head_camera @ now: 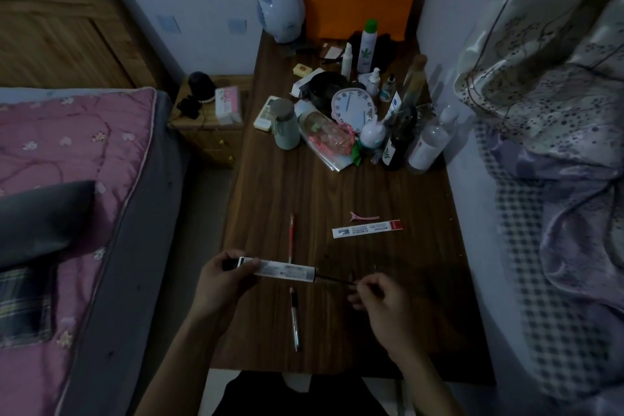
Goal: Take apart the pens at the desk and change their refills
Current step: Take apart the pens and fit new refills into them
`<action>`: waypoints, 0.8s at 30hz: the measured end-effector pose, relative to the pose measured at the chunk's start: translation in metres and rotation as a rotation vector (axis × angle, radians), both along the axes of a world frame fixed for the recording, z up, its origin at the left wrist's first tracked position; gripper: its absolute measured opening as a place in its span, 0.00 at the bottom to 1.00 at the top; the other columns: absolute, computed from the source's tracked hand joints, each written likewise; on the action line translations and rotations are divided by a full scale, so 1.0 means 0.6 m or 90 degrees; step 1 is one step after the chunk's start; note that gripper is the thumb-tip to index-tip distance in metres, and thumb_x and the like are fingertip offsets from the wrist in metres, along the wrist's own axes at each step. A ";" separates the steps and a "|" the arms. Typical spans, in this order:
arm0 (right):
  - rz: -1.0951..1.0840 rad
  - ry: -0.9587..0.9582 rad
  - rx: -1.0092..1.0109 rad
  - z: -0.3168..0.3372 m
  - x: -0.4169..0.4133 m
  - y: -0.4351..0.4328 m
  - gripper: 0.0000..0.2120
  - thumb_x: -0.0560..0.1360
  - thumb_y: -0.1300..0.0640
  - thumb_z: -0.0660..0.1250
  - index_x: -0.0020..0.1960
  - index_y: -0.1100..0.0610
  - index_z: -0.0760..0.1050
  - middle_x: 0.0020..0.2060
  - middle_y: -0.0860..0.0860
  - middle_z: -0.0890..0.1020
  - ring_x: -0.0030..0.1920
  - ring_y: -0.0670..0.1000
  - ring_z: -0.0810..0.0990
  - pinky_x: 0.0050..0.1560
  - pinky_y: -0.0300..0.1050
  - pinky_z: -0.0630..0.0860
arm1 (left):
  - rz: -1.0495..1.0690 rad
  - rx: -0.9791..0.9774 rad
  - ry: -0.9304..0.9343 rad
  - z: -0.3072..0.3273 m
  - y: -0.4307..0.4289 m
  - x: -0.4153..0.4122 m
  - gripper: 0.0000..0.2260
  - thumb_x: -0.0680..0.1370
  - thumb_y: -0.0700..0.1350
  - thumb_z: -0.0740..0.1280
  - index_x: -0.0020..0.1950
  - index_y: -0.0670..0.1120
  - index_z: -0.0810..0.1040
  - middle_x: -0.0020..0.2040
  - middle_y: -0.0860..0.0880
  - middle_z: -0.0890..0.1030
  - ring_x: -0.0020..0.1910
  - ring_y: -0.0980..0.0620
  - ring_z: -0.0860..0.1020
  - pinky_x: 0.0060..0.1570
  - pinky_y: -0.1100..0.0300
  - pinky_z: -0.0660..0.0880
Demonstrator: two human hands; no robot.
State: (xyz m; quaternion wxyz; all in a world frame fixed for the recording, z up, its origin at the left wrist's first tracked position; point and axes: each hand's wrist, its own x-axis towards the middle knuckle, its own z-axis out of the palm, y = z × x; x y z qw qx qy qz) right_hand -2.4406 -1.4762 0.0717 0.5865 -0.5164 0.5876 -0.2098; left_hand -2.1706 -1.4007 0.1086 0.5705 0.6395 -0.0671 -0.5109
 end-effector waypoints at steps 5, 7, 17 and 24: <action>-0.316 -0.290 0.216 -0.001 -0.031 -0.022 0.04 0.77 0.64 0.68 0.50 0.60 0.81 0.44 0.58 0.87 0.42 0.56 0.87 0.36 0.44 0.82 | 0.096 0.026 0.111 -0.052 0.022 0.012 0.04 0.67 0.38 0.73 0.40 0.42 0.81 0.39 0.43 0.85 0.40 0.47 0.85 0.37 0.57 0.82; -0.380 -0.333 0.232 0.000 -0.038 -0.034 0.04 0.76 0.66 0.67 0.47 0.59 0.80 0.42 0.58 0.87 0.39 0.53 0.87 0.35 0.42 0.82 | 0.144 0.044 0.140 -0.072 0.030 0.010 0.04 0.69 0.40 0.73 0.41 0.41 0.81 0.40 0.43 0.85 0.41 0.47 0.85 0.37 0.57 0.82; -0.345 -0.273 0.171 -0.006 -0.034 -0.054 0.12 0.75 0.68 0.67 0.43 0.53 0.84 0.40 0.51 0.86 0.37 0.50 0.82 0.37 0.44 0.78 | 0.242 0.285 -0.061 -0.141 0.032 -0.041 0.13 0.76 0.52 0.71 0.47 0.41 0.80 0.44 0.41 0.81 0.38 0.45 0.79 0.37 0.54 0.75; -0.327 -0.219 0.203 -0.021 -0.005 -0.048 0.11 0.77 0.63 0.67 0.42 0.52 0.85 0.37 0.50 0.84 0.38 0.50 0.81 0.36 0.43 0.78 | 0.226 0.404 -0.144 -0.160 0.030 -0.062 0.17 0.78 0.54 0.67 0.55 0.40 0.78 0.53 0.39 0.82 0.53 0.40 0.80 0.58 0.43 0.77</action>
